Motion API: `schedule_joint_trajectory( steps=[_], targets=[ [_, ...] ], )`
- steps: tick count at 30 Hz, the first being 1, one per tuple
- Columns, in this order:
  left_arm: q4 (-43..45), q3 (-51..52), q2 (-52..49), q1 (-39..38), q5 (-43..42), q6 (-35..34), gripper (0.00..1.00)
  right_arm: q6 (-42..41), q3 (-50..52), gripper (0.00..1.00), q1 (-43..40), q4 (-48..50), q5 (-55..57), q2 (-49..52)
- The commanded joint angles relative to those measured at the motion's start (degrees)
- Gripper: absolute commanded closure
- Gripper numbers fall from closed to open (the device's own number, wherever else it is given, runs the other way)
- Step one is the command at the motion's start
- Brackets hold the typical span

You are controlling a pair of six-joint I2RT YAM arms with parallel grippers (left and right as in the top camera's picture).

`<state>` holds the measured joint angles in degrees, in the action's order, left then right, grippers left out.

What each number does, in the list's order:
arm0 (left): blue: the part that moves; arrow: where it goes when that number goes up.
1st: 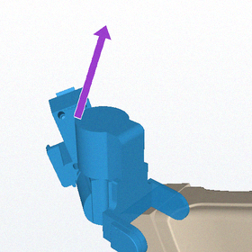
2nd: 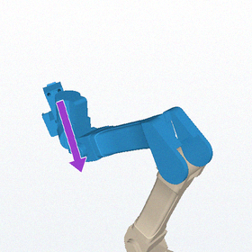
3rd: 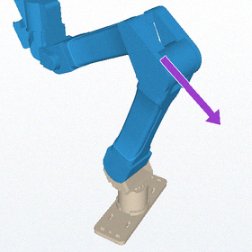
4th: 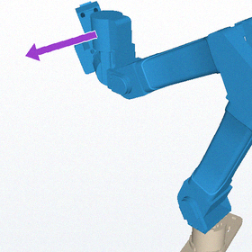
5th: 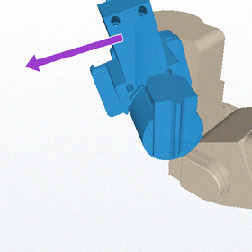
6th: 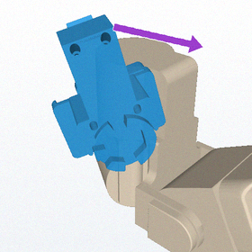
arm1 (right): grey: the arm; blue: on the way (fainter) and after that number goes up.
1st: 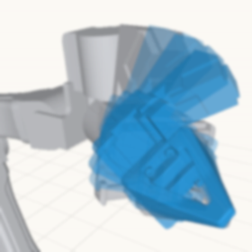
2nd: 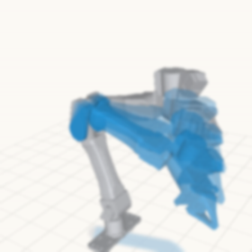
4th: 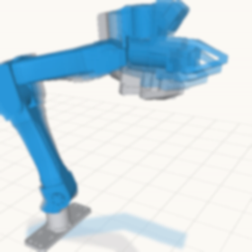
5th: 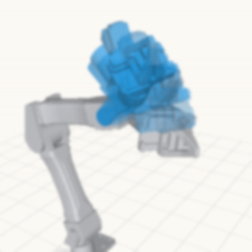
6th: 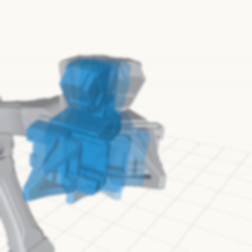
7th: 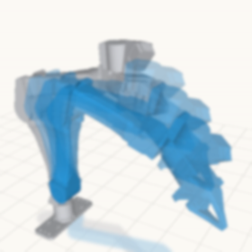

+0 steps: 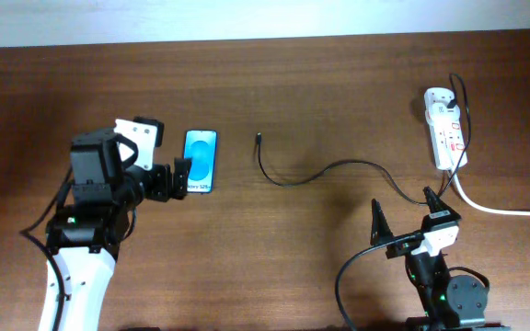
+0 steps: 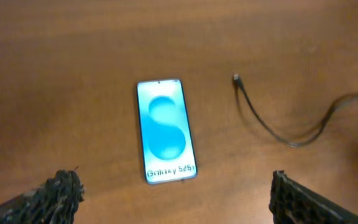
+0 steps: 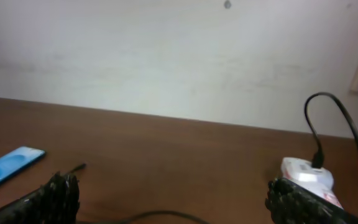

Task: Plug charger to phone and switch on socket
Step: 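Move the left gripper to the phone's top edge and grasp it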

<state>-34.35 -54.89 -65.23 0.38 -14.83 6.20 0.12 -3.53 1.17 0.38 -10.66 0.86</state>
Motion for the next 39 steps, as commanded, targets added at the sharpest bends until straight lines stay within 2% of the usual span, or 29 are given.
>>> schedule_joint_trajectory(
  steps=[1,8,13,18,27,34,39],
  targets=[
    [0.0,-1.4,-0.3,-0.2,-0.9,-0.5,0.01,-1.2,-8.0,0.02,0.3,-3.3,-1.6,2.5],
    [0.8,-1.4,-0.3,-0.2,-0.9,-0.6,0.01,-1.0,-27.7,0.02,0.3,-17.8,-1.6,18.2],
    [0.8,-1.4,-0.3,-0.2,-0.9,-0.6,0.01,-1.0,-44.4,0.01,0.3,-32.7,-4.6,29.9],
    [1.6,-1.4,-0.3,-0.2,-0.9,-3.2,0.01,-1.1,-46.0,0.02,0.3,-29.0,-10.6,32.1],
    [2.4,-1.4,-1.9,-0.2,-0.8,-3.2,0.01,-1.3,-47.3,0.01,0.3,-34.3,-9.7,35.3],
    [4.7,-1.9,-7.4,-0.3,-0.4,-5.4,0.01,-2.8,-58.2,0.01,0.3,-46.5,-6.4,46.4],
    [4.7,-3.7,-11.6,-0.5,1.3,-7.4,0.01,-4.1,-63.9,0.02,0.3,-51.9,-4.9,50.6]
  ],
)
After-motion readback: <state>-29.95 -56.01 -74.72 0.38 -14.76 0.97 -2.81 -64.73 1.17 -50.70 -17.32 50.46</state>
